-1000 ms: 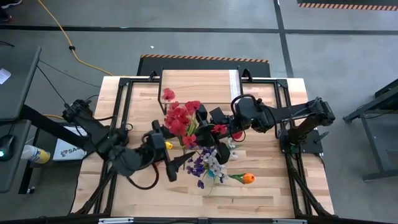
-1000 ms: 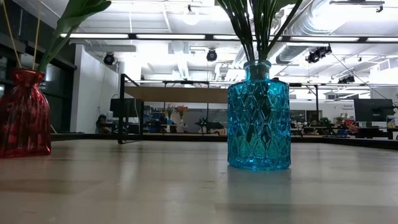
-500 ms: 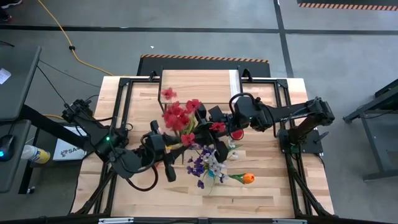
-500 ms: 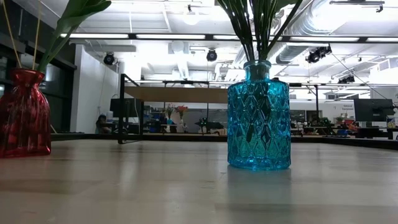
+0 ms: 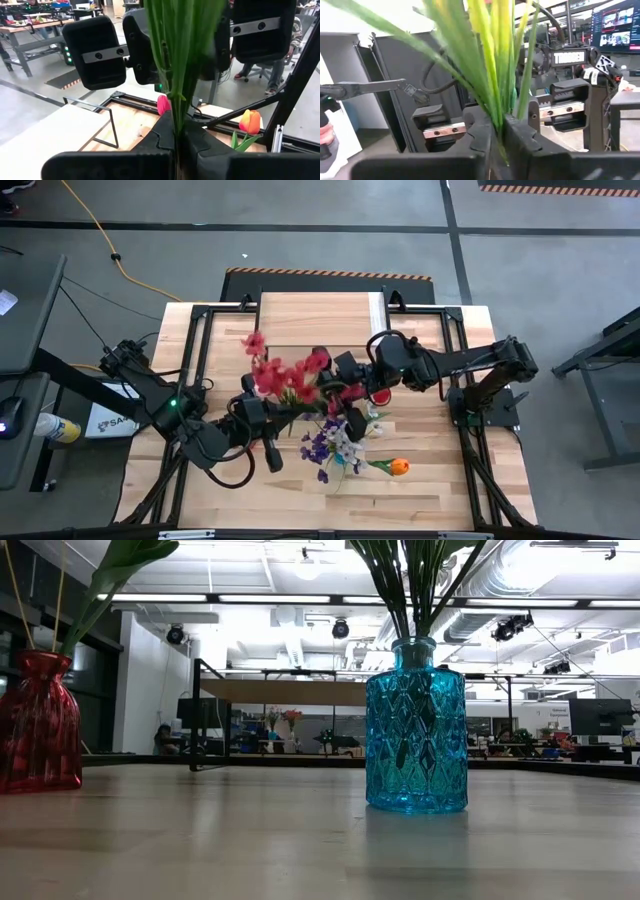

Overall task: Pick and place flowers into a vace then onto a shelf
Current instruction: Put the red flowers into the red vase

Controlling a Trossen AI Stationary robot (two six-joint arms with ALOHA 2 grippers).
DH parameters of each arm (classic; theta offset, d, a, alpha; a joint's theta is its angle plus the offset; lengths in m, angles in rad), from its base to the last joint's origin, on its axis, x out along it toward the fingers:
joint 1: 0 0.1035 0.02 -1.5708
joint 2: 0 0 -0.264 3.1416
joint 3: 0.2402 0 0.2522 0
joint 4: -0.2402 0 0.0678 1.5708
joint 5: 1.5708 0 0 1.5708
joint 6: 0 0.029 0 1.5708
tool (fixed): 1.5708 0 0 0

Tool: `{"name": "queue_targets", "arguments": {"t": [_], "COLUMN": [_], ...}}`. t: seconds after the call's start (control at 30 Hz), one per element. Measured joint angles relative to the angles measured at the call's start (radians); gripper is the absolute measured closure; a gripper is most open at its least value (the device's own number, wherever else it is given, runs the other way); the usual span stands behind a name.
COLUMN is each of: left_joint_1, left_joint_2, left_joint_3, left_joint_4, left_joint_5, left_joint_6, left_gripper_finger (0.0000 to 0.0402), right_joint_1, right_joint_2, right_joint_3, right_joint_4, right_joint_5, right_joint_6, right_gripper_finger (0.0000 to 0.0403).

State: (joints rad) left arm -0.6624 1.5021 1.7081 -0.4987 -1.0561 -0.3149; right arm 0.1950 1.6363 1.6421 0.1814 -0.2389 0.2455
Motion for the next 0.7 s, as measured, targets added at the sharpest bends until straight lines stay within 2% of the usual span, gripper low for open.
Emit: {"name": "queue_targets", "arguments": {"t": [0.17,0.3,0.53,0.7], "left_joint_1": [-0.004,-0.029,-0.126,-0.215], "left_joint_2": [0.0,0.0,0.0,-0.002], "left_joint_3": [0.0,0.0,0.012,0.041], "left_joint_4": [-0.004,-0.006,-0.002,0.034], "left_joint_5": [-0.002,-0.048,-0.236,-0.357], "left_joint_6": [0.0,-0.002,0.002,0.028], "left_gripper_finger": [0.0367,0.0367,0.0367,0.0367], "right_joint_1": [0.0,0.002,-0.008,-0.018], "right_joint_2": [-0.002,-0.014,-0.053,-0.062], "right_joint_3": [0.0,0.0,0.002,0.002], "right_joint_4": [0.003,-0.001,-0.03,-0.056], "right_joint_5": [-0.034,-0.047,-0.068,-0.061], "right_joint_6": [-0.038,-0.046,-0.07,-0.071], "right_gripper_finger": [0.0321,0.0278,0.0197,0.0165]}}
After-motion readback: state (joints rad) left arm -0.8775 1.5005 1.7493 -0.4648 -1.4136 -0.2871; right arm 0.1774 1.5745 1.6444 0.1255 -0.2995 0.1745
